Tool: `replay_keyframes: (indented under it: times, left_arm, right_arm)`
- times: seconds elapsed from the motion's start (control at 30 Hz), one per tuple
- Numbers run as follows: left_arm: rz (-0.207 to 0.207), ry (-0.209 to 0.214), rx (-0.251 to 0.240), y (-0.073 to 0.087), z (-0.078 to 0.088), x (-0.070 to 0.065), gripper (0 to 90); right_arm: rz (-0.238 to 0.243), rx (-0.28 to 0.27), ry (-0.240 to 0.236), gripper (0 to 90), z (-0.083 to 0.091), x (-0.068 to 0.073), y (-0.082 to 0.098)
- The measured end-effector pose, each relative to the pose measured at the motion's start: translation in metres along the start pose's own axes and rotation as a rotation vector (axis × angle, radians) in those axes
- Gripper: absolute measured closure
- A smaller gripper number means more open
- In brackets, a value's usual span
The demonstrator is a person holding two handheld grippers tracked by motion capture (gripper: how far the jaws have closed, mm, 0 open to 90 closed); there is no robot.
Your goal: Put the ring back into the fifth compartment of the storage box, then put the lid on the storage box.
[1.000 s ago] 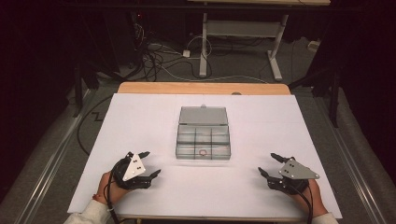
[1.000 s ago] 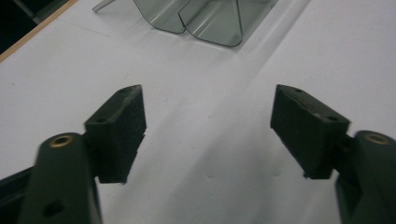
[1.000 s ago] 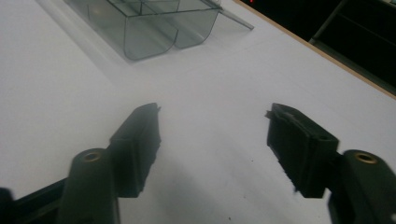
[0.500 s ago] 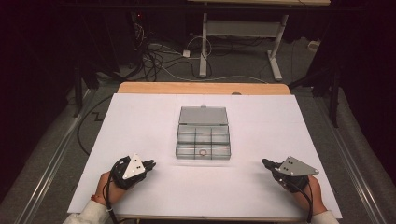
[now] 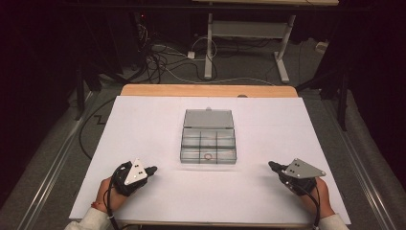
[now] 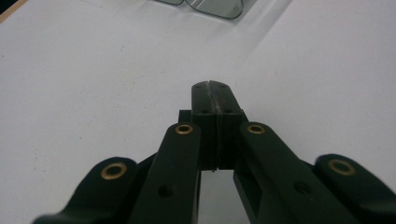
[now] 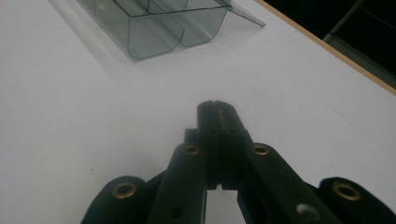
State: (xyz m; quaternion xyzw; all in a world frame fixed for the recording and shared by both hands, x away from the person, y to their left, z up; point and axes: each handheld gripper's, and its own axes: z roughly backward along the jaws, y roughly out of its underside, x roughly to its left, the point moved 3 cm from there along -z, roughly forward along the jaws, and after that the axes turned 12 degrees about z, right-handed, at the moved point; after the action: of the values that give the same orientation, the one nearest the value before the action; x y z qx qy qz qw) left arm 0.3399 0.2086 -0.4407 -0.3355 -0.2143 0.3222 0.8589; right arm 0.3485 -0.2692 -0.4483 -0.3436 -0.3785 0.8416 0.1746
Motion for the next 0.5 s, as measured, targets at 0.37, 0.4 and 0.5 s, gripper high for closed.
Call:
replay_keyframes:
  times: [0.37, 0.4, 0.5]
  left_arm:
    - [0.006, -0.007, 0.031, 0.0005, -0.0058, 0.0002, 87.3]
    - [0.013, -0.006, 0.035, 0.0008, -0.0063, 0.0003, 87.2]
    - [0.018, -0.007, 0.03, -0.0012, -0.0068, 0.0024, 87.2]
  right_arm:
    - [0.01, 0.008, -0.015, 90.0, -0.0035, -0.0025, 0.0013]
    - [0.009, 0.011, -0.015, 90.0, -0.0037, -0.0024, 0.0017]
    - [0.01, 0.012, -0.016, 90.0, -0.004, -0.003, 0.0016]
